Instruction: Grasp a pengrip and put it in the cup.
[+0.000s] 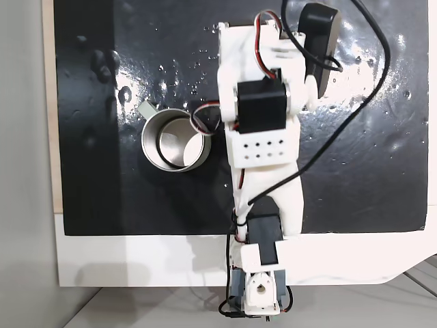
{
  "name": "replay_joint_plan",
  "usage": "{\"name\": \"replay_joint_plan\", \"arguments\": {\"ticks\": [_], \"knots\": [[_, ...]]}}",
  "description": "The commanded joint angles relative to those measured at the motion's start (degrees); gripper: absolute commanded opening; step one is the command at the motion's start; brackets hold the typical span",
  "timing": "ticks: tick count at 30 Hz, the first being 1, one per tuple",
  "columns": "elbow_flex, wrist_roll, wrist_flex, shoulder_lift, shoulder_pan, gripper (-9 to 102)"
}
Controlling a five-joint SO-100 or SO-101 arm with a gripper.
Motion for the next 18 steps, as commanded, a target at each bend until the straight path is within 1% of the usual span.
{"name": "replay_joint_plan", "arguments": {"ticks": [1, 5, 10, 18], "knots": [[3.16, -0.88, 1.76, 7.12, -4.13, 0], [9.14, -3.69, 3.87, 10.72, -9.32, 0], [18.54, -6.94, 4.13, 16.17, -16.35, 0], [31.38, -7.82, 4.22, 22.06, -24.52, 0]]}}
